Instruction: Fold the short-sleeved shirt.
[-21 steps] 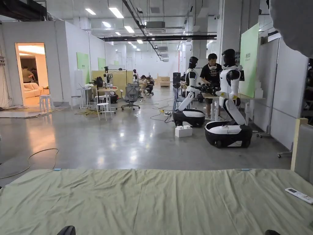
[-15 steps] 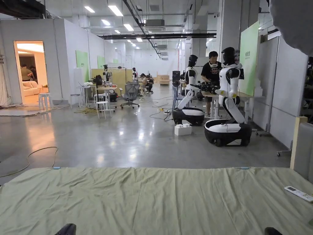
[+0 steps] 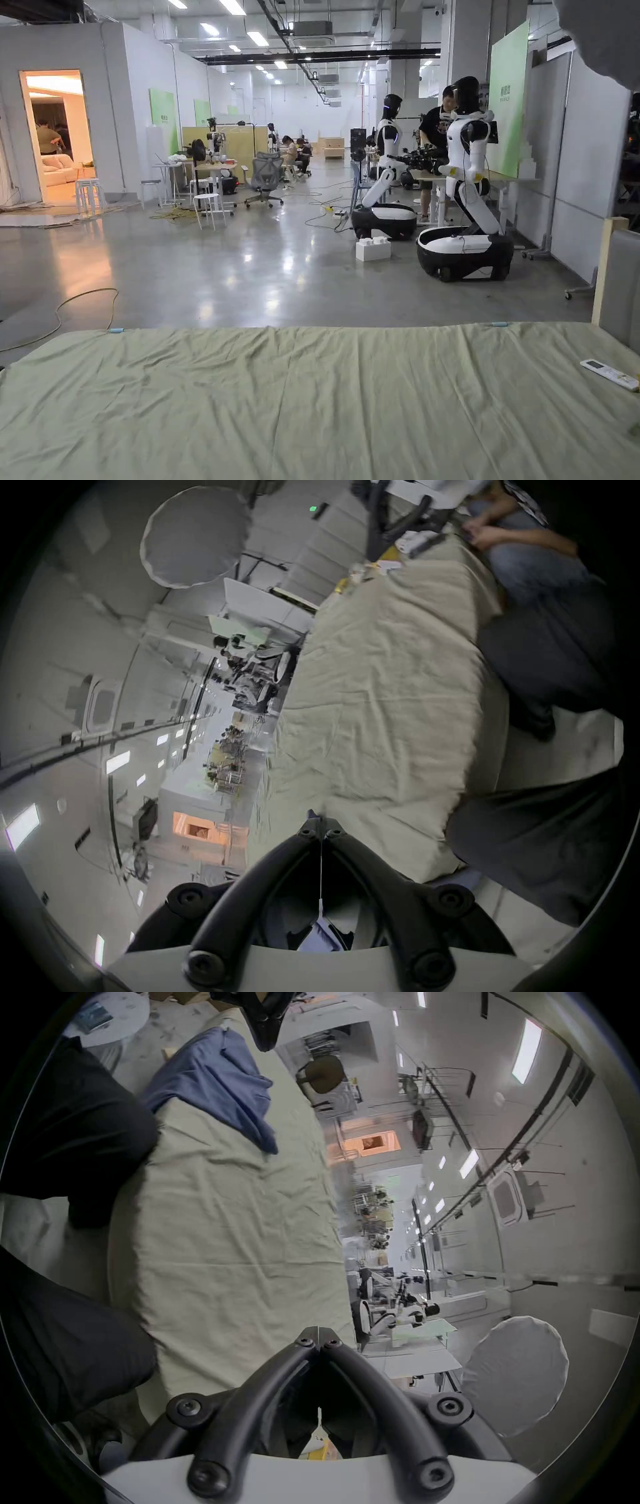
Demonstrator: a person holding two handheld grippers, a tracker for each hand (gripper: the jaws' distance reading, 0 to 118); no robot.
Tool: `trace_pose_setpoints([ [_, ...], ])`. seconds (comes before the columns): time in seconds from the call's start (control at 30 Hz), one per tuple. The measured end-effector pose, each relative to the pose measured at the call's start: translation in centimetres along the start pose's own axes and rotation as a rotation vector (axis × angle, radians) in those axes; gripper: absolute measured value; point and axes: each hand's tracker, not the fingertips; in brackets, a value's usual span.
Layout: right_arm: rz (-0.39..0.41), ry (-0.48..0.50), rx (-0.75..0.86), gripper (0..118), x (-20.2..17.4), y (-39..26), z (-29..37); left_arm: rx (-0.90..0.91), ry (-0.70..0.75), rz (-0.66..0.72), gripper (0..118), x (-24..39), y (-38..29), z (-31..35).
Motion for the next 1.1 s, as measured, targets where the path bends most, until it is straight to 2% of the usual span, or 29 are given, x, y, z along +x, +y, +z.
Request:
trace_pose_setpoints([
  [0.03,-0.006,-0.001,0.006,1,0.5,0.2,0.0,0.008,0.001,0.011,0,-0.5,0.1,0.0],
  [0.07,-0.048,-0.022,0.011,1,1.3,0.3,-0.1,0.024,0.010,0.033,0,-1.7,0.4,0.1],
  [0.17,-0.327,-0.145,0.008,1,5.6,-0.1,0.3,0.087,0.120,0.352,0,-7.2,0.7,0.9],
  [0.23,-0.638,-0.204,0.022,1,8.9,-0.8,1.2,0.123,0.225,0.709,0,-9.8,0.2,1.5],
  [0.33,-1.021,-0.315,0.104,1,12.5,-3.4,3.3,0.282,0.220,1.204,0,-15.5,-2.7,3.4],
  [0.37,-1.132,-0.335,0.128,1,12.8,-4.1,3.7,0.311,0.219,1.295,0,-15.9,-3.5,3.8],
  [0.4,-1.254,-0.335,0.134,1,12.7,-4.8,4.2,0.328,0.230,1.346,0,-15.8,-4.1,4.1],
  [0.47,-1.439,-0.317,0.168,1,12.6,-6.4,4.5,0.292,0.252,1.253,0,-15.0,-3.8,4.7],
  [0.53,-1.712,-0.187,0.125,1,11.9,-7.6,3.9,0.280,0.250,1.245,0,-14.4,-3.9,5.2],
  [0.57,-1.717,-0.243,0.124,0,12.1,-8.1,4.0,0.283,0.240,1.246,0,-14.4,-3.9,5.2],
  [0.6,-1.765,-0.222,0.123,0,12.1,-8.4,3.8,0.301,0.212,1.256,0,-14.3,-3.8,5.3],
  [0.73,-1.695,-0.266,0.115,0,12.3,-8.1,4.0,0.300,0.220,1.232,0,-14.4,-3.3,5.3],
  [1.1,-1.628,-0.278,0.141,0,12.4,-7.1,4.2,0.338,0.193,1.249,0,-14.8,-3.1,5.5],
])
